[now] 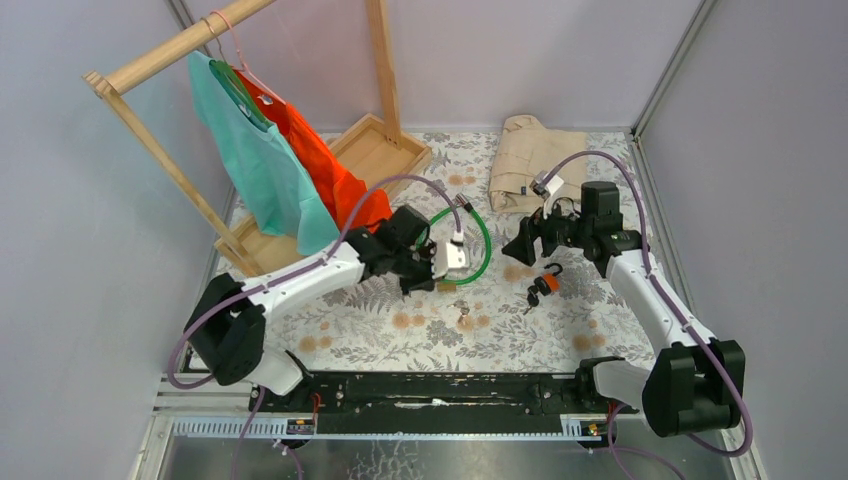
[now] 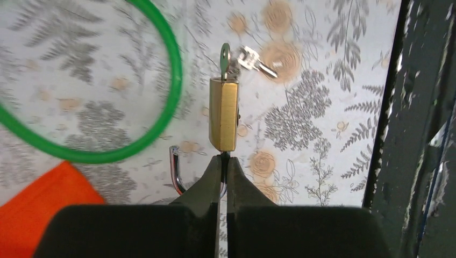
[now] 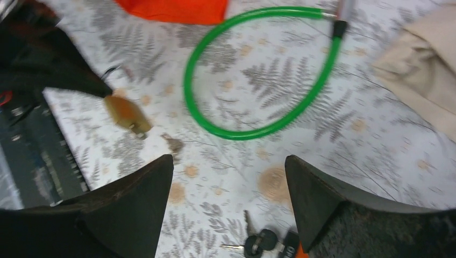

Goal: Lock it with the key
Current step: Pick up the lock from the center of the board.

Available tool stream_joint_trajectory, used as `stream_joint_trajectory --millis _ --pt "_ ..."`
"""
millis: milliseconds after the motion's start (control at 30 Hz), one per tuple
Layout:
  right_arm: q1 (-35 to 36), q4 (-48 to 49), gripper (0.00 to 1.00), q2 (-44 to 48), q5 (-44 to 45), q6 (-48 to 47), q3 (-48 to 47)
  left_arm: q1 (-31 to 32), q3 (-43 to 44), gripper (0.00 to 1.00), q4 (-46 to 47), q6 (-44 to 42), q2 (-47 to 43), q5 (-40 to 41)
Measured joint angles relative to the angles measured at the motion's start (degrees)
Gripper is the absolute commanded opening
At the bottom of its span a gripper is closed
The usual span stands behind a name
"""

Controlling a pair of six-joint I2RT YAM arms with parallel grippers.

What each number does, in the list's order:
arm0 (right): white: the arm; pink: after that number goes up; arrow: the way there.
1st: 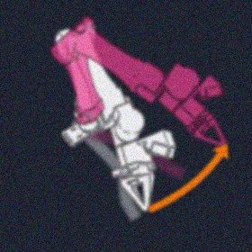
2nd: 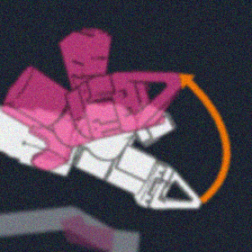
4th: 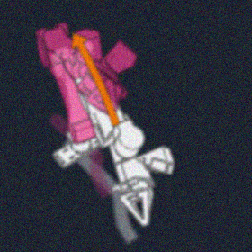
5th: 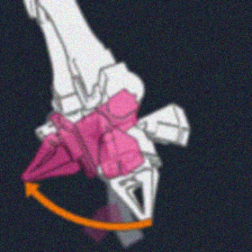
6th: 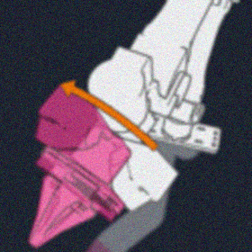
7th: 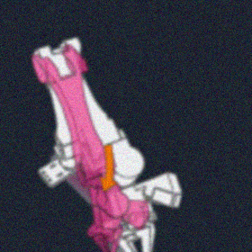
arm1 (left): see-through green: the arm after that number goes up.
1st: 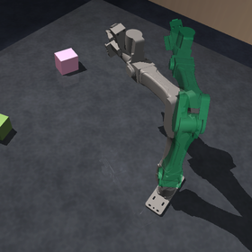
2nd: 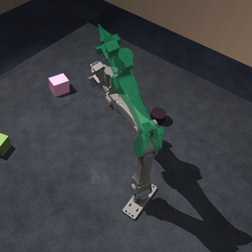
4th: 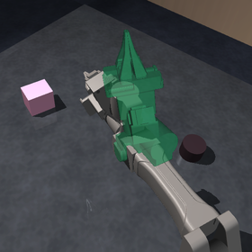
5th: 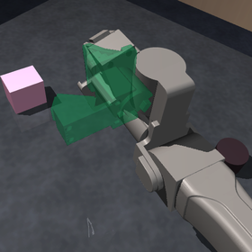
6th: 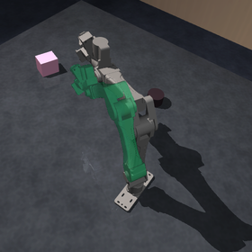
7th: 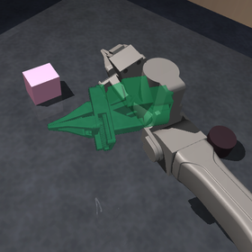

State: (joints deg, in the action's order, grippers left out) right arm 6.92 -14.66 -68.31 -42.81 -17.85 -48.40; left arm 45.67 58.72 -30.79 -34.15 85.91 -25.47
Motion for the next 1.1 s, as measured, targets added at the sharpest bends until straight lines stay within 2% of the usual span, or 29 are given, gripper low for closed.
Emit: stream_joint_trajectory --millis 200,367,600,800,1000,1100 --pt "5.1 0.4 0.88 1.4 -11.1 -1.5 1.0 -5.3 9.5 0.00 -5.0 0.7 0.0 -7.5" --pt "10.1 -0.1 0.88 1.5 -16.4 -5.5 0.2 -8.6 19.0 0.00 -10.9 2.0 3.3 -15.3" --pt "12.5 0.0 0.66 -1.5 -19.9 -10.4 -4.2 -9.7 22.6 0.00 -15.4 5.4 5.1 -22.0" --pt "16.9 0.3 0.52 -3.9 -19.8 -11.3 -4.8 -9.7 22.6 0.00 -16.4 7.1 5.5 -23.7" --pt "18.0 0.5 0.36 -5.1 -20.2 -11.5 -4.6 -9.7 22.6 0.00 -16.4 8.2 5.5 -24.4" --pt "18.6 1.2 0.31 -5.2 -20.4 -11.3 -4.1 -9.7 22.6 0.00 -16.4 9.1 5.5 -25.0"
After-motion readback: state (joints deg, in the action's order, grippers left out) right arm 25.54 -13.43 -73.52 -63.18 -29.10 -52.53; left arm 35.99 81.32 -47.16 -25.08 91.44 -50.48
